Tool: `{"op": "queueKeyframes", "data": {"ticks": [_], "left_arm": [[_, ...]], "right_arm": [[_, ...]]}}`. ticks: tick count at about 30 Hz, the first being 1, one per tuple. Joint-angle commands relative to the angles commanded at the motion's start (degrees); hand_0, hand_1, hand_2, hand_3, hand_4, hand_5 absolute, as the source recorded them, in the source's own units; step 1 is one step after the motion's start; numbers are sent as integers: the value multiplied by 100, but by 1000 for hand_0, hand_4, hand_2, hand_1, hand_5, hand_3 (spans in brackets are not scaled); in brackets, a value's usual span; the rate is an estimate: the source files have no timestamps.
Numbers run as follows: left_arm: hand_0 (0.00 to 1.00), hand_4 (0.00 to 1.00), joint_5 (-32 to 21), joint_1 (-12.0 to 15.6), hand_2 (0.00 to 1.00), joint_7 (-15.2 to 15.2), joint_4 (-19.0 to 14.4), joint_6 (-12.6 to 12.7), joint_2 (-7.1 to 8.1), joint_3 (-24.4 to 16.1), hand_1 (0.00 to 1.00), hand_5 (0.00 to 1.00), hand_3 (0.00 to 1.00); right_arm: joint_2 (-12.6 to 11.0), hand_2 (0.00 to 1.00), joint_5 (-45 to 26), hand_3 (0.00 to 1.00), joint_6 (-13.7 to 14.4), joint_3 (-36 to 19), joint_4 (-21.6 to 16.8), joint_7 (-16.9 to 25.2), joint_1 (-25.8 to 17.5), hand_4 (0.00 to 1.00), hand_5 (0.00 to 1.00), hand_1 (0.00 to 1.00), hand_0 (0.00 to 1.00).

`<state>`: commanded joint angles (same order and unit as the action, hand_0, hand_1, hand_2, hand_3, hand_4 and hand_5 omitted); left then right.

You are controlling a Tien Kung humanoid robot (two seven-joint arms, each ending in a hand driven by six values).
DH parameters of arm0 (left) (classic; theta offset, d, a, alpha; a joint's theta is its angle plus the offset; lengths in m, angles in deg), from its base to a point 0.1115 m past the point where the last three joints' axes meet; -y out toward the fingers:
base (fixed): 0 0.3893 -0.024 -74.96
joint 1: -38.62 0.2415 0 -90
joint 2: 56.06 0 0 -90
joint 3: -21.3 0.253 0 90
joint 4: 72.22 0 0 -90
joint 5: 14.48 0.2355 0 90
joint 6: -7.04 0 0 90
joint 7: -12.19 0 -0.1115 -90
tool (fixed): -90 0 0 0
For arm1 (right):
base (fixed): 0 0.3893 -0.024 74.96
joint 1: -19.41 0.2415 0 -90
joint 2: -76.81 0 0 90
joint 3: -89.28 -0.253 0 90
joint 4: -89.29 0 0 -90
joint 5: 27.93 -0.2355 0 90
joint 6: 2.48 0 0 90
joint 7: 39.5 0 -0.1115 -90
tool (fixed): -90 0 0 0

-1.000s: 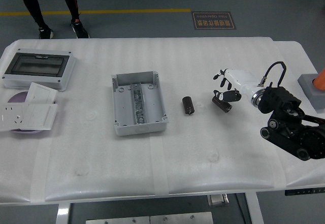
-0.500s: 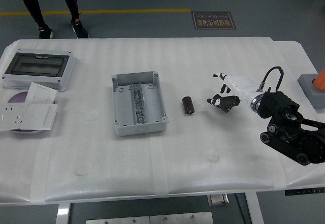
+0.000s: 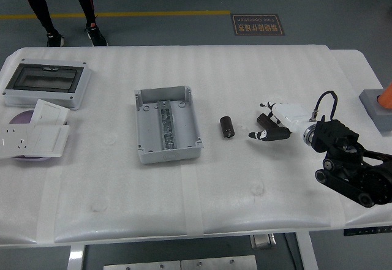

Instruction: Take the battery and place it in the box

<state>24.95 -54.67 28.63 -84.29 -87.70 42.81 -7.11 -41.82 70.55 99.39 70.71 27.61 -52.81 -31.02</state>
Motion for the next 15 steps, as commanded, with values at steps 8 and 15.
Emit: {"op": "queueKeyframes", "data": {"ticks": [8, 15], "left_arm": [[609, 411, -20, 0, 473, -26, -3, 28, -4, 9, 651, 414, 485], [608, 412, -35, -11, 475, -55, -5, 44, 7, 16, 651, 414, 485]], "right_arm": [[12, 666, 5, 836, 66, 30, -3, -15, -41, 980, 746, 534, 469], [40, 643, -42, 796, 167, 55, 21, 12, -47, 861, 581, 511, 452]]}}
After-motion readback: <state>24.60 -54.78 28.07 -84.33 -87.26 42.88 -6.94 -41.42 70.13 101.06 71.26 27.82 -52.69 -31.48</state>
